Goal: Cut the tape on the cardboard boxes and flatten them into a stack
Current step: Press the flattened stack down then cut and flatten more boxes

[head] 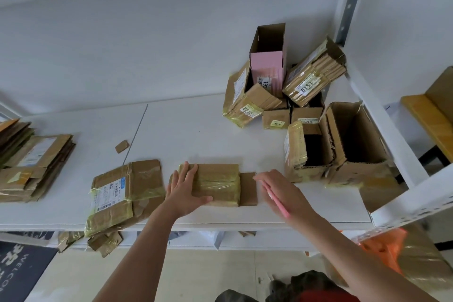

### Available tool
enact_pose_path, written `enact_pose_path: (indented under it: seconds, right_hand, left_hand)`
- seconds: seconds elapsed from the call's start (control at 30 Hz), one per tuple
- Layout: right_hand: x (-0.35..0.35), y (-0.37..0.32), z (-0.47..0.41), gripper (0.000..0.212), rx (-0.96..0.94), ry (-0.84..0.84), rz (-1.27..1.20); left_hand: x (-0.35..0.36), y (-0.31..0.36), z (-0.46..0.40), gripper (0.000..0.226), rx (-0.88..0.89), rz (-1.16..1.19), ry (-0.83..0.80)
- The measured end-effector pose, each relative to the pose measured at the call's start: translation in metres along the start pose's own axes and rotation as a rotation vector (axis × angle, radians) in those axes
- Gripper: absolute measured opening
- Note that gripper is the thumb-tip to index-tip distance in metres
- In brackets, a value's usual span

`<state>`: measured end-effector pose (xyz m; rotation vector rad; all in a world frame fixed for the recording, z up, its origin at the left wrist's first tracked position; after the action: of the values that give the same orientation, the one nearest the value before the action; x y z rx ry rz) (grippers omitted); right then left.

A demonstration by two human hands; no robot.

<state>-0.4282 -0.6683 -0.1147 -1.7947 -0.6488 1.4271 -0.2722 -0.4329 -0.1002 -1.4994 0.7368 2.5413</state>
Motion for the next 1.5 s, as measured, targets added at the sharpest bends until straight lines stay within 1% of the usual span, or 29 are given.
enact_pose_path:
  seconds: [0.03,0.07,0.13,0.2,0.23,0.3,0.37,0.43,0.47,0.53,0.6,0.63,0.67,0.7,0.73,0.77,0.83,0.9,0.97,1.07,1.17,1.23,1.3,1.4,1.5]
  right_hand:
    - [0.001,0.005,-0.005,0.01,0.024,-0.008,0.156]
    - [0.002,0.007,-0.011,0.017,-0.005,-0.043,0.362]
    - [0.007,0.013,-0.017,0.04,-0.026,-0.21,0.688]
    - [0.005,0.009,-0.026,0.051,0.06,-0.305,0.773]
    - [0.005,0.005,-0.031,0.051,0.086,-0.296,0.767]
    - [0.006,-0.004,-0.039,0.049,0.093,-0.235,0.75]
    - [0.01,-0.017,-0.048,0.047,0.04,-0.151,0.637]
    - [0.016,-0.028,-0.06,0.045,-0.021,-0.111,0.473]
    - [0.022,-0.032,-0.066,0.046,-0.046,-0.134,0.395]
    - [0.035,-0.041,-0.075,0.048,-0.01,-0.244,0.266]
    - [0.045,-0.049,-0.077,0.051,0.074,-0.349,0.257]
    - [0.049,-0.051,-0.075,0.051,0.118,-0.388,0.294]
    - [0.053,-0.053,-0.072,0.052,0.143,-0.4,0.324]
    - [0.057,-0.053,-0.069,0.053,0.153,-0.395,0.32]
    - [0.061,-0.051,-0.066,0.054,0.155,-0.368,0.288]
    - [0.064,-0.048,-0.062,0.056,0.162,-0.339,0.237]
    - [0.067,-0.039,-0.054,0.06,0.166,-0.27,0.132]
    - [0.067,-0.037,-0.047,0.063,0.158,-0.224,0.057]
    - [0.065,-0.04,-0.041,0.066,0.121,-0.178,-0.007]
    - [0.057,-0.048,-0.042,0.072,0.082,-0.079,-0.041]
    - [0.045,-0.06,-0.051,0.075,0.041,0.051,-0.069]
    - [0.04,-0.07,-0.057,0.074,-0.006,0.09,-0.156]
    - [0.041,-0.075,-0.06,0.075,-0.006,0.065,-0.188]
    - [0.051,-0.068,-0.057,0.081,0.014,0.022,-0.211]
    - [0.06,-0.059,-0.053,0.084,0.026,0.042,-0.23]
  left_hand:
    - [0.001,0.001,0.001,0.107,0.005,0.006,0.005]
    - [0.001,0.001,0.003,0.105,0.01,0.01,0.014]
    - [0.004,0.004,0.007,0.102,0.012,0.019,0.053]
    - [0.009,0.007,0.014,0.101,-0.015,0.036,0.115]
    - [0.01,0.009,0.018,0.104,-0.051,0.051,0.148]
    - [0.012,0.012,0.029,0.116,-0.166,0.123,0.207]
    - [0.015,0.011,0.037,0.127,-0.282,0.268,0.247]
    - [0.02,0.013,0.045,0.131,-0.367,0.394,0.275]
    - [0.022,0.015,0.048,0.132,-0.393,0.452,0.291]
    - [0.024,0.021,0.054,0.131,-0.464,0.58,0.298]
    - [0.027,0.024,0.052,0.13,-0.527,0.753,0.29]
    - [0.028,0.024,0.05,0.135,-0.55,0.865,0.286]
    - [0.029,0.022,0.048,0.144,-0.546,0.971,0.293]
    - [0.032,0.019,0.045,0.147,-0.532,1.06,0.308]
    - [0.034,0.016,0.043,0.141,-0.502,1.122,0.322]
    - [0.033,0.018,0.045,0.128,-0.473,1.154,0.338]
    - [0.024,0.029,0.051,0.105,-0.409,1.169,0.392]
    - [0.02,0.038,0.05,0.095,-0.326,1.187,0.434]
    - [0.015,0.047,0.049,0.093,-0.21,1.194,0.497]
    - [0.002,0.055,0.048,0.091,-0.037,1.107,0.599]
    - [-0.014,0.063,0.049,0.091,0.104,1.046,0.658]
    - [-0.02,0.068,0.05,0.082,0.14,1.0,0.678]
    - [-0.019,0.073,0.054,0.073,0.137,0.986,0.674]
    - [-0.009,0.068,0.056,0.07,0.126,0.986,0.649]
    - [-0.005,0.06,0.055,0.071,0.138,0.969,0.633]
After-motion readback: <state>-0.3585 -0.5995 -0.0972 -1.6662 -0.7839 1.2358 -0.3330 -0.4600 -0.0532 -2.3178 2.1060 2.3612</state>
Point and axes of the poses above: each hand's wrist, its own z-axis away from the middle knuckle, its own x-axis out of the palm, y = z × x, the point moved 1 cm from there along -z, towards the middle knuckle, and after that the axes turned 3 degrees about x, right-handed, at the moved point
